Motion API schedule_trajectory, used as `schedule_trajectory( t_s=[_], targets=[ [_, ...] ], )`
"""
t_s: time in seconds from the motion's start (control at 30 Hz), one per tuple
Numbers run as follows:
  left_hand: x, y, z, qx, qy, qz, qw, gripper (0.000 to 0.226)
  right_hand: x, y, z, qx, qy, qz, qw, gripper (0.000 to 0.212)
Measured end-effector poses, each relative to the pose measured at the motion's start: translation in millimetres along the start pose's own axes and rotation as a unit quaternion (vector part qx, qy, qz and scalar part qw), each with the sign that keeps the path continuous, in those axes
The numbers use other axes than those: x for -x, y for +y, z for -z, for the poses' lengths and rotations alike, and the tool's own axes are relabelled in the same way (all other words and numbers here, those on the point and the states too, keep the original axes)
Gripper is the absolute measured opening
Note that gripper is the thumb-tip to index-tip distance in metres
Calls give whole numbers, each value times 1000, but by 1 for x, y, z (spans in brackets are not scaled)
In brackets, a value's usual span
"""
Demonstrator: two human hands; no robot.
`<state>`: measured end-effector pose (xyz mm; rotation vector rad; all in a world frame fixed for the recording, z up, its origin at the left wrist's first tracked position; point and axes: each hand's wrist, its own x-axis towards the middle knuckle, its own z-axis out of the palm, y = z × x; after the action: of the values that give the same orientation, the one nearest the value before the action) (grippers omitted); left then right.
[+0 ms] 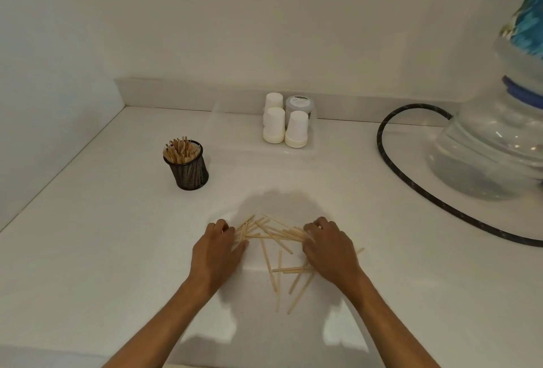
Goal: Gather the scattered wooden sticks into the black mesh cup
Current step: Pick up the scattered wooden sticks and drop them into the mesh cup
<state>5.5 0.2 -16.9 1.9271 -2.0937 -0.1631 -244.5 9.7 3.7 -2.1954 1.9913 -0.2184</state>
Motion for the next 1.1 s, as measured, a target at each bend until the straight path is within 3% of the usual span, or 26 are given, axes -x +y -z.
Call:
schedule_trajectory(
  t_s=[0.13,0.33,0.5,0.7,0.87,0.97,1.1],
  targets=[
    [-4,2,2,-28,-8,-17,999,31,-9,-13,-3,-14,-3,29,999,33],
    [-9,4,8,8,-30,-28,999,27,-19,-45,-10,3,-36,65,997,58],
    [-12,5,9,14,-40,-65,997,27,-24,-55,-13,-9,-16,93,996,38],
    [-16,4,14,1,-41,-73,996,22,-29,-50,-16,-2,-5,69,998,41],
    [-14,10,16,-39,-34,-80,995,22,-34,-51,-22,19,18,86,996,22],
    [-12,16,22,-71,-20,-114,991,9,-38,-52,-22,42,20,92,995,18],
    [-13,16,23,-111,15,-145,983,29,-41,-56,-26,63,21,108,992,18]
  ],
)
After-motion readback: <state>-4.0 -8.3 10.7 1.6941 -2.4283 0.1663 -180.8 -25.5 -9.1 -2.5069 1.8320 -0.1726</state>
